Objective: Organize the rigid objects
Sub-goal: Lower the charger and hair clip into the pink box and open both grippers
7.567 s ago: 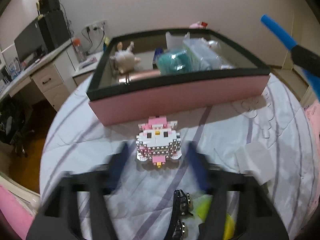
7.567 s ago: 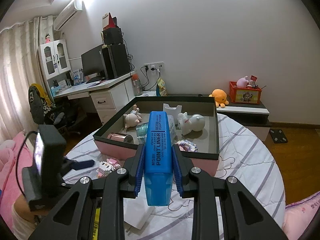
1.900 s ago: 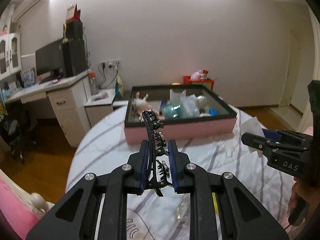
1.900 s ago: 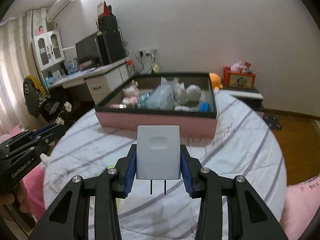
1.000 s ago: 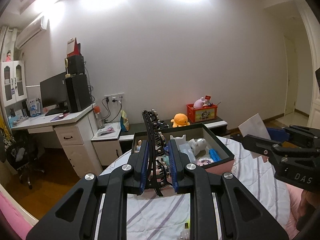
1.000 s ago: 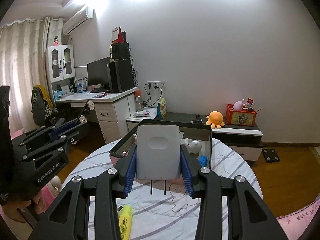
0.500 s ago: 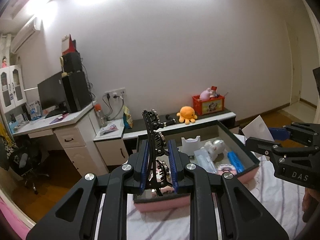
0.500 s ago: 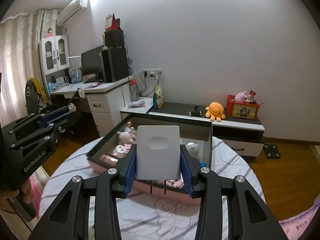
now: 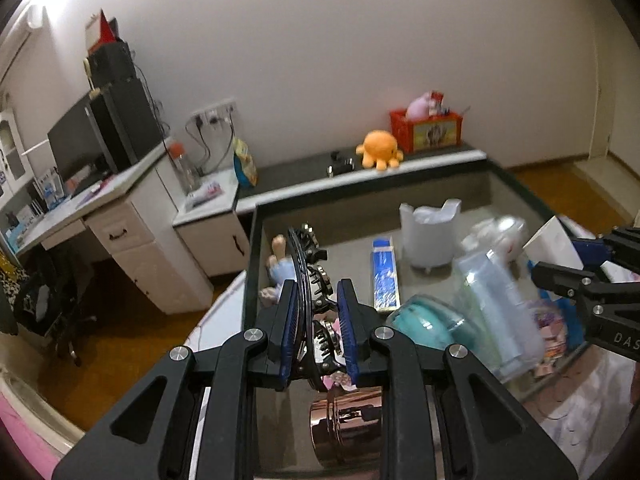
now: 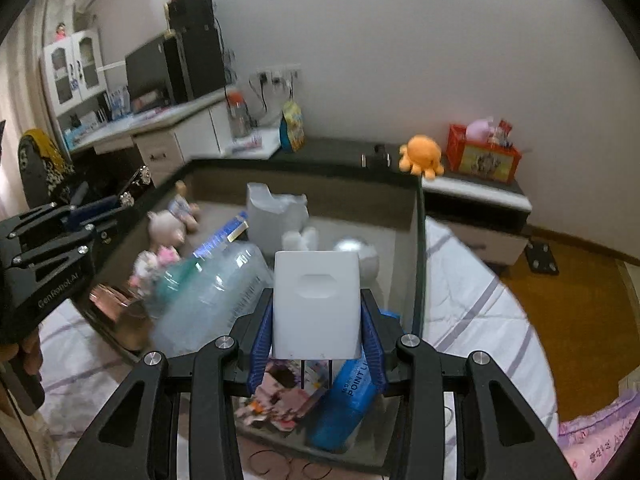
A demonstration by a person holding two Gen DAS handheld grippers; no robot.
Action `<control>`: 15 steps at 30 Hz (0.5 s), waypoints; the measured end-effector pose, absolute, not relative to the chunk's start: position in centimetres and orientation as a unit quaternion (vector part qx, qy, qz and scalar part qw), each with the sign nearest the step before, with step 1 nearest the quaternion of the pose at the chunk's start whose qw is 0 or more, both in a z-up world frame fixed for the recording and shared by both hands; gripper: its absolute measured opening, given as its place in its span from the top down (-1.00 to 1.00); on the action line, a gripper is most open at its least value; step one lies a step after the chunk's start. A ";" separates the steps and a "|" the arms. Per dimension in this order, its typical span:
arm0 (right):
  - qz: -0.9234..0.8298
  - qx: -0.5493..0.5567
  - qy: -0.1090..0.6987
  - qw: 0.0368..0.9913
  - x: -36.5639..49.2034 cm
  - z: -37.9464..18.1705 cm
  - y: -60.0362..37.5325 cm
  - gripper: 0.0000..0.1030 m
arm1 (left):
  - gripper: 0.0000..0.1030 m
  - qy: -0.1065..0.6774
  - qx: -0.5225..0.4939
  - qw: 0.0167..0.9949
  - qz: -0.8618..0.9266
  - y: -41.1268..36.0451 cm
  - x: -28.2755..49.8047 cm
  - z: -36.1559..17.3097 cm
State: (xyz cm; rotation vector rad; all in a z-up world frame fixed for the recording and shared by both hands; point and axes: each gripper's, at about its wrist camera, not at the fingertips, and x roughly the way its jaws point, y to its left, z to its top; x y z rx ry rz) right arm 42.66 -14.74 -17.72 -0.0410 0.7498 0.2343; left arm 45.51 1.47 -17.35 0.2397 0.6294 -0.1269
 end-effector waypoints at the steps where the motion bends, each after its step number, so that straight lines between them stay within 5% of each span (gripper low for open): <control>1: 0.114 -0.021 0.368 0.922 43.0 -17.9 -14.7 0.20 | 0.58 0.315 0.121 0.939 -0.060 1.4 45.9 -17.8; 7: 0.118 -0.027 0.372 0.920 43.5 -18.1 -14.2 0.20 | 0.52 0.329 0.121 0.935 -0.047 1.3 46.7 -19.1; 9: 0.127 -0.027 0.371 0.919 43.4 -18.0 -13.9 0.19 | 0.30 0.329 0.112 0.937 -0.047 1.5 46.6 -18.9; 11: 0.132 -0.028 0.369 0.920 43.5 -17.9 -13.6 0.19 | -0.31 0.320 0.103 0.941 -0.047 1.8 46.3 -18.5; 13: 0.143 -0.019 0.365 0.920 43.3 -17.6 -13.5 0.18 | -0.71 0.303 0.100 0.947 -0.047 1.9 45.5 -17.9; 15: 0.149 -0.014 0.357 0.922 42.9 -17.1 -13.3 0.06 | -0.73 0.292 0.096 0.950 -0.049 2.2 44.8 -17.1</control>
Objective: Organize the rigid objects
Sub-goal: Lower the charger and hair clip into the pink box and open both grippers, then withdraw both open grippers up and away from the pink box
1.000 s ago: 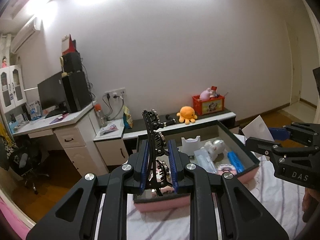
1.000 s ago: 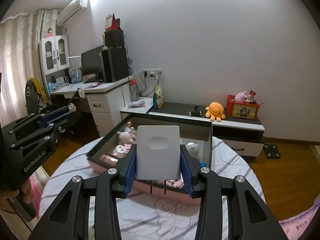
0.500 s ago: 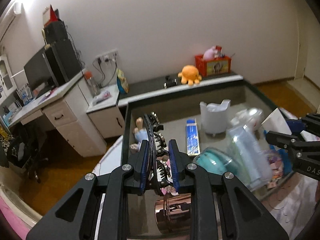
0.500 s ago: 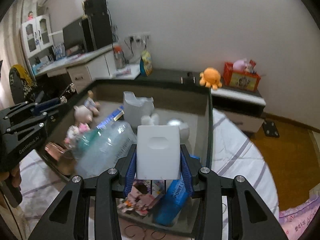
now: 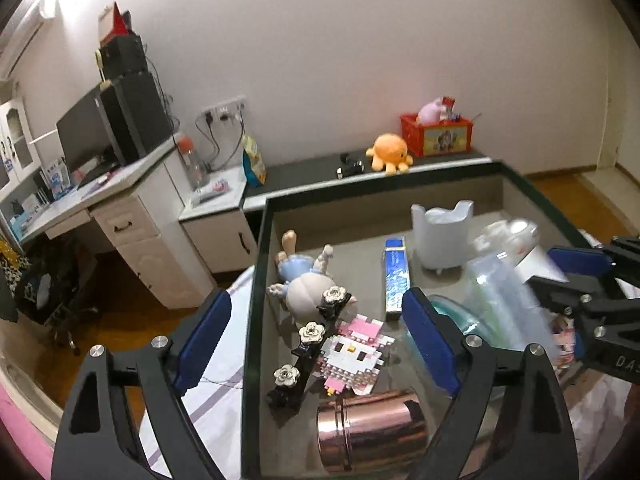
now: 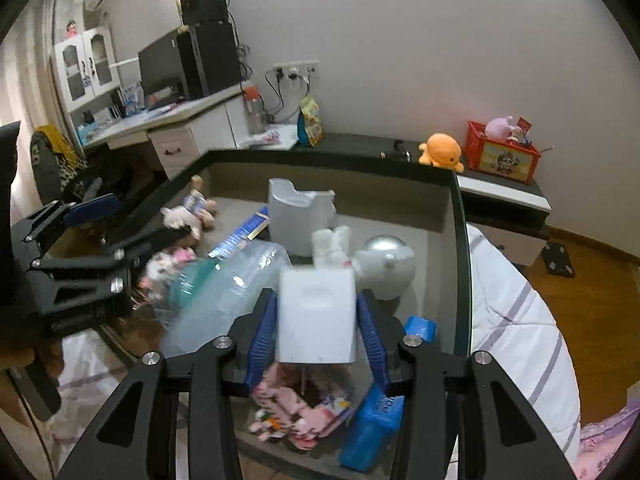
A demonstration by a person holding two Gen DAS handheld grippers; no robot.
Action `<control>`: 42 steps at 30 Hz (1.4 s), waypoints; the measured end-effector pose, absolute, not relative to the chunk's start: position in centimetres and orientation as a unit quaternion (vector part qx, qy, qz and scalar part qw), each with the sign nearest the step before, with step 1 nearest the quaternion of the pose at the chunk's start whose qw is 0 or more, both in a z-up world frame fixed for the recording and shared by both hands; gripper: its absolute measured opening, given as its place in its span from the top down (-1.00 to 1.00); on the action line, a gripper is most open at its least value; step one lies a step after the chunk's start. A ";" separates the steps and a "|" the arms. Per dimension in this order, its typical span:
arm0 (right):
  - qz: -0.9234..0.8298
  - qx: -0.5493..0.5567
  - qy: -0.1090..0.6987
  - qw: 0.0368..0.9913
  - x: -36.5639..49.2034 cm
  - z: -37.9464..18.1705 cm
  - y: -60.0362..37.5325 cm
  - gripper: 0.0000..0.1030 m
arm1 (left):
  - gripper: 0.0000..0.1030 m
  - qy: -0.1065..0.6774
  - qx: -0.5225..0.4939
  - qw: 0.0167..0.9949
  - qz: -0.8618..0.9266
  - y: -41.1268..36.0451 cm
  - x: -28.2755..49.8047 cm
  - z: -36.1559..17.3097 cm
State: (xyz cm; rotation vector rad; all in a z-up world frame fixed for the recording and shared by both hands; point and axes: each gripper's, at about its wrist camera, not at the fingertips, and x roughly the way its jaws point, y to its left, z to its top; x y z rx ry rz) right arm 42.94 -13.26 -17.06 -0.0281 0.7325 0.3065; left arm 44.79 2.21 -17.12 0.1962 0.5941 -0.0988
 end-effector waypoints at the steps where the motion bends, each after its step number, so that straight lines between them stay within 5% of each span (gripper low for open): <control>1: 0.153 -0.010 0.354 0.922 42.7 -16.7 -13.2 0.02 | -0.81 0.289 0.093 0.952 -0.049 2.4 44.3 -16.6; 3: 0.160 -0.003 0.342 0.926 41.9 -15.9 -13.0 -0.23 | -0.91 0.272 0.088 0.957 -0.046 2.7 42.9 -15.6; 7: 0.159 -0.001 0.324 0.933 39.8 -14.1 -12.6 -0.29 | -0.99 0.245 0.080 0.965 -0.049 3.3 39.7 -13.7; 9: 0.153 -0.002 0.311 0.938 38.2 -13.0 -12.5 -0.59 | -0.99 0.219 0.076 0.972 -0.044 3.7 37.2 -12.5; 13: 0.145 -0.009 0.263 0.954 33.4 -10.4 -12.2 -0.65 | -0.99 0.180 0.059 0.981 -0.042 4.7 32.3 -10.4; 16: 0.130 -0.019 0.219 0.967 29.0 -8.8 -12.2 -0.98 | -1.00 0.153 0.044 0.986 -0.043 5.3 28.1 -9.4; 27: 0.078 -0.029 0.146 0.986 17.2 -7.3 -11.9 -1.00 | -1.00 0.119 0.032 0.991 -0.049 5.7 16.7 -9.6; 42: 0.084 -0.032 0.161 0.983 14.1 -8.6 -10.5 -1.00 | -1.00 0.133 0.041 0.989 -0.041 6.5 14.0 -10.9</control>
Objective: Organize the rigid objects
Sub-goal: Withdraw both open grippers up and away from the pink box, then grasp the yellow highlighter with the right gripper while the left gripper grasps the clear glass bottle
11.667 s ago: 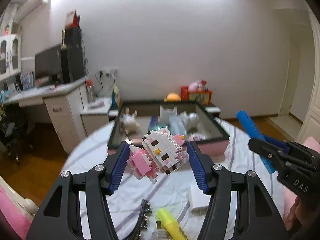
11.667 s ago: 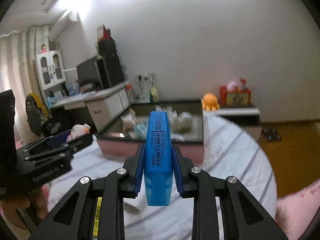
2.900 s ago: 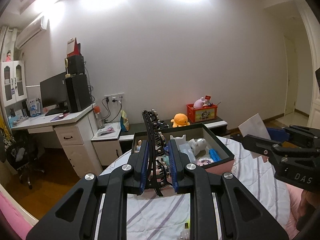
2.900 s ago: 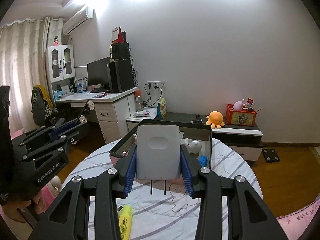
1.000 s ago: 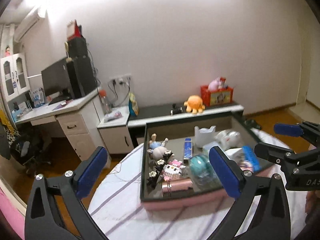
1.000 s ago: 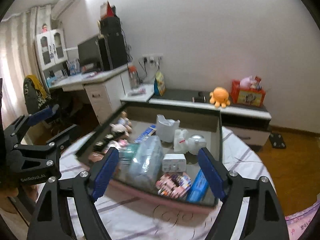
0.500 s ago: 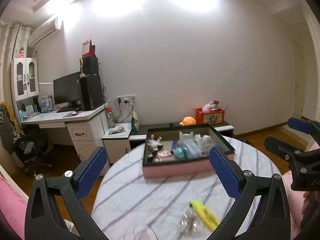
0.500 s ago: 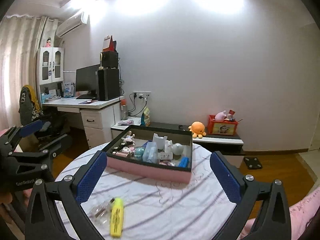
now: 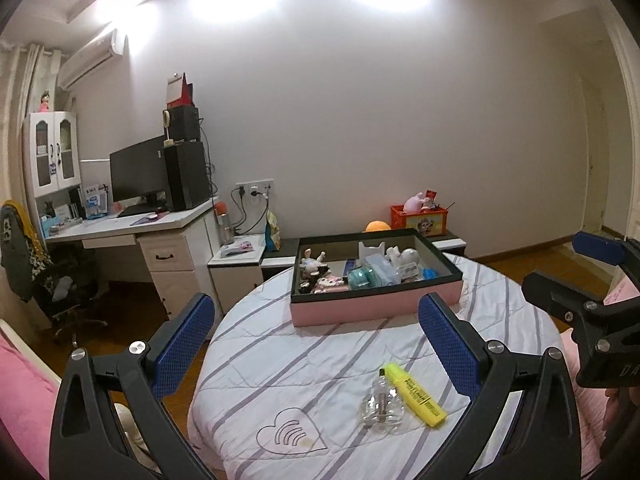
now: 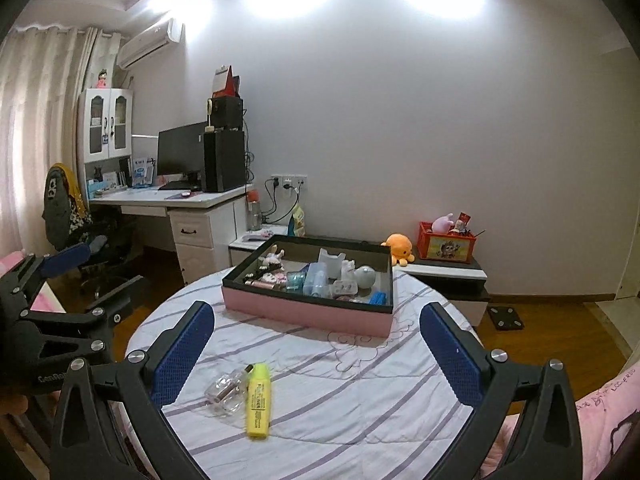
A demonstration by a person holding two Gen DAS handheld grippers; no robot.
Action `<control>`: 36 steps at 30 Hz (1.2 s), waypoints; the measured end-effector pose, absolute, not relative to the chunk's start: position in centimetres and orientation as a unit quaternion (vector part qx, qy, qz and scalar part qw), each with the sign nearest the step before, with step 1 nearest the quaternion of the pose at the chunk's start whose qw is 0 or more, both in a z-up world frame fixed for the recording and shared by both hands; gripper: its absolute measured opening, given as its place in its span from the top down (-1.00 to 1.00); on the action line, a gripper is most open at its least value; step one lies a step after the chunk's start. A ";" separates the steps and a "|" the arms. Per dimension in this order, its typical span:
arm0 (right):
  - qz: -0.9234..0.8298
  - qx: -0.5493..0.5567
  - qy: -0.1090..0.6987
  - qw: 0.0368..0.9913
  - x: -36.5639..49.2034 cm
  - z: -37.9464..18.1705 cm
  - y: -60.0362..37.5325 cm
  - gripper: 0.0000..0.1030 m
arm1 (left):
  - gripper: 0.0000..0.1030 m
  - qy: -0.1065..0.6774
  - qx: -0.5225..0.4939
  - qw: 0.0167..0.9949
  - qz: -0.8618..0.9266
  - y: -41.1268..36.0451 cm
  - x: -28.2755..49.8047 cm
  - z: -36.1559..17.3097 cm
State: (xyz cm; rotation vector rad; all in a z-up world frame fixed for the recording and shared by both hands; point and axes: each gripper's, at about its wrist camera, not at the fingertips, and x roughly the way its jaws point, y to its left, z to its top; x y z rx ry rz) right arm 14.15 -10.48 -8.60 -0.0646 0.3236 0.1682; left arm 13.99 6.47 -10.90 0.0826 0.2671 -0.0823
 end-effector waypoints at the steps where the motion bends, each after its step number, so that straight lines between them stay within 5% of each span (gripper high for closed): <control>1: 0.085 -0.032 0.163 0.982 14.2 -8.8 -10.4 -1.00 | -1.00 0.135 0.042 0.989 -0.038 6.6 14.1 -11.1; 25: 0.111 -0.077 0.394 0.909 22.5 -22.1 -6.9 -0.92 | -1.00 0.258 0.037 0.965 -0.035 8.8 19.3 -18.2; 29: 0.137 -0.070 0.400 0.903 23.1 -22.8 -6.8 0.00 | -1.00 0.277 0.045 0.958 -0.054 7.5 20.1 -19.1; 33: 0.147 -0.080 0.398 0.902 23.2 -22.6 -6.9 0.47 | -1.00 0.297 0.057 0.951 -0.064 6.1 20.8 -20.0; 36: 0.124 -0.071 0.395 0.908 23.2 -22.4 -8.7 0.48 | -1.00 0.311 0.065 0.945 -0.073 5.1 21.2 -20.9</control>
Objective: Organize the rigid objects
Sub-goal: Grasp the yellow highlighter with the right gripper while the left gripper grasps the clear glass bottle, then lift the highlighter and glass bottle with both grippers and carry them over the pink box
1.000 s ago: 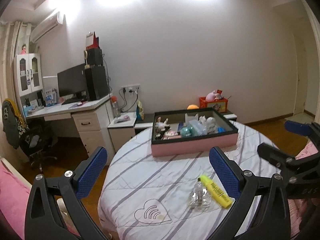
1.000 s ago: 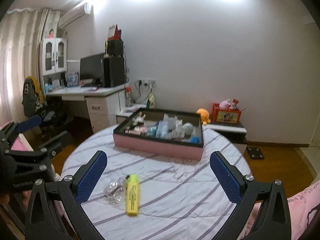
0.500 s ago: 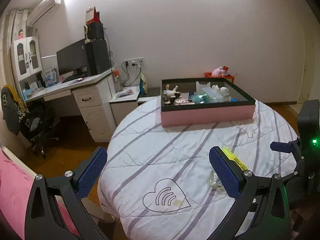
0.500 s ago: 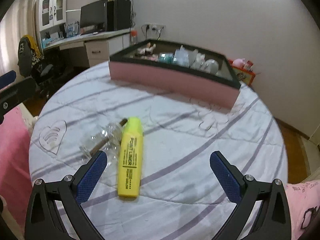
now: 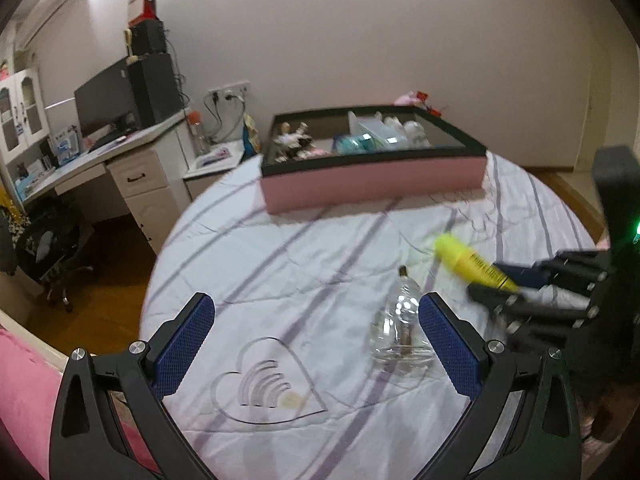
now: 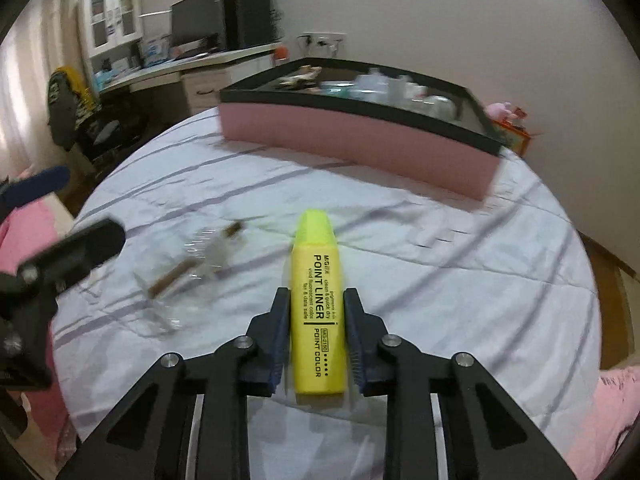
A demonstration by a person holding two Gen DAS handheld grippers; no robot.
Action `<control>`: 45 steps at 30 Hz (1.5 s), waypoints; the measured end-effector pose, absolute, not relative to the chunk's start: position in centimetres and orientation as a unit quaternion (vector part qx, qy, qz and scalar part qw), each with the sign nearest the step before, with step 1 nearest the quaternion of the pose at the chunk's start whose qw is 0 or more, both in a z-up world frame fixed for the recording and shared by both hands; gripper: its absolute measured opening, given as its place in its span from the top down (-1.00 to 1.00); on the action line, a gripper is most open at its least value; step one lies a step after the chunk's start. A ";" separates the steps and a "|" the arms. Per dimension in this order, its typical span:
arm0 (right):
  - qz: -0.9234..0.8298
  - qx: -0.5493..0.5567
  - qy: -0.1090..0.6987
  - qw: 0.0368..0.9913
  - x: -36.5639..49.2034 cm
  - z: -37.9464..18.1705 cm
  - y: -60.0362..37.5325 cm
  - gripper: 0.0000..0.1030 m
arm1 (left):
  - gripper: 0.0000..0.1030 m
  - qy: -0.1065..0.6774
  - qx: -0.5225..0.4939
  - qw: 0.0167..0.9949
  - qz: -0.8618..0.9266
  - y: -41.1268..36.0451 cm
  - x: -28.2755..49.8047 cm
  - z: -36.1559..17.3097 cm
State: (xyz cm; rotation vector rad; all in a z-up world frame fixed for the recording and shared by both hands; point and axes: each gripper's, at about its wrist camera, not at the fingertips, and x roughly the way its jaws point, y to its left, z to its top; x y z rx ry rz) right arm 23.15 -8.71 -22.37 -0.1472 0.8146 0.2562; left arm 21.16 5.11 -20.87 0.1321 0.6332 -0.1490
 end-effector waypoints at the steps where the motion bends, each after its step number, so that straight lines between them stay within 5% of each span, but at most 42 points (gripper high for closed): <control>1: 0.117 -0.068 0.395 0.909 23.1 -22.3 -9.3 0.48 | -1.00 0.316 0.064 0.943 -0.079 4.8 21.2 -21.1; 9: 0.087 -0.039 0.399 0.912 22.4 -22.2 -13.2 0.48 | -0.98 0.355 0.060 0.927 -0.102 2.3 22.6 -23.5; 10: 0.088 -0.037 0.399 0.912 22.6 -22.3 -13.3 0.48 | -0.78 0.360 0.056 0.925 -0.108 2.1 22.8 -23.7; 11: 0.089 -0.035 0.398 0.912 22.7 -22.3 -13.3 0.48 | -0.37 0.366 0.054 0.922 -0.110 2.0 23.0 -23.9; 13: 0.092 -0.032 0.398 0.912 22.9 -22.4 -13.5 0.48 | 0.01 0.380 0.036 0.915 -0.127 2.0 23.5 -24.5; 32: 0.093 -0.030 0.390 0.916 23.9 -22.6 -13.4 0.48 | 0.02 0.365 0.036 0.924 -0.105 1.9 24.1 -23.8; 45: 0.156 0.053 0.287 0.944 21.2 -16.2 -13.7 0.48 | 0.02 0.252 0.026 0.963 -0.090 2.8 21.1 -16.0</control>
